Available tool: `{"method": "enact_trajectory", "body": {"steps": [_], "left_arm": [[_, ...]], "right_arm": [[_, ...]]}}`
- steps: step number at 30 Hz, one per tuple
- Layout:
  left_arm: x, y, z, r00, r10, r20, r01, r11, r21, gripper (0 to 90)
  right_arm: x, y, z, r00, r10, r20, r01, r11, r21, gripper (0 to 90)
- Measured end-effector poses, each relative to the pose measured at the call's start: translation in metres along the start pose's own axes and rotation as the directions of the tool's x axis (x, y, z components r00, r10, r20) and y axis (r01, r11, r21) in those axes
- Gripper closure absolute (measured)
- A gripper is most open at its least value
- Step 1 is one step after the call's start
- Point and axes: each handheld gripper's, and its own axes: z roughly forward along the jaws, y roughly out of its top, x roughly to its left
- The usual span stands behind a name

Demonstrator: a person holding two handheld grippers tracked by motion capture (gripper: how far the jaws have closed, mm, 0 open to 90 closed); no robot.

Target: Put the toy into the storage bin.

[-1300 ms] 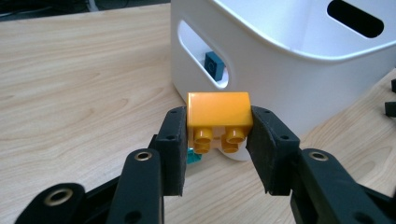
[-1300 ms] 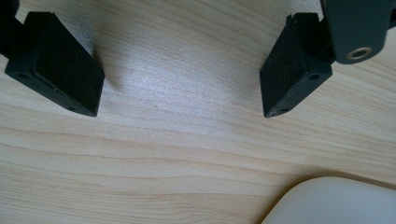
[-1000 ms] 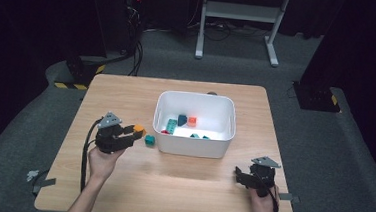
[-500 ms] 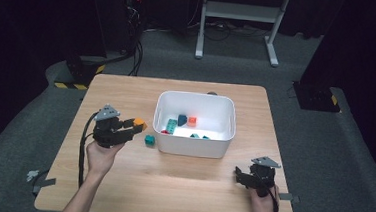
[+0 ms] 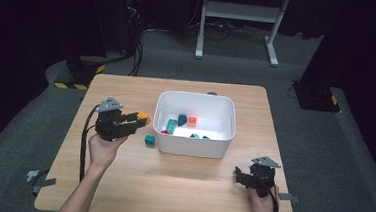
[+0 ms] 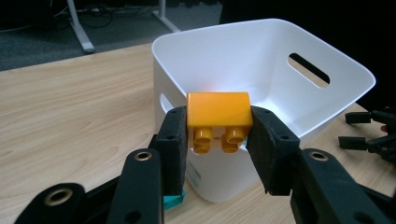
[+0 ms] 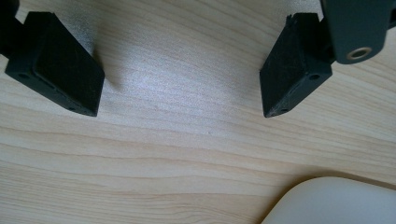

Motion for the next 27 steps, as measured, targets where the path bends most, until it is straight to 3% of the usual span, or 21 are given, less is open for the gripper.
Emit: {"method": "enact_trajectory", "body": {"steps": [27], "left_arm": [[-0.008, 0.037, 0.021, 0.9965, 0.051, 0.067, -0.052, 0.9986, 0.006, 58.7]], "right_arm": [[0.000, 0.000, 0.000, 1.0000, 0.000, 0.000, 0.000, 1.000, 0.000, 13.8]]}}
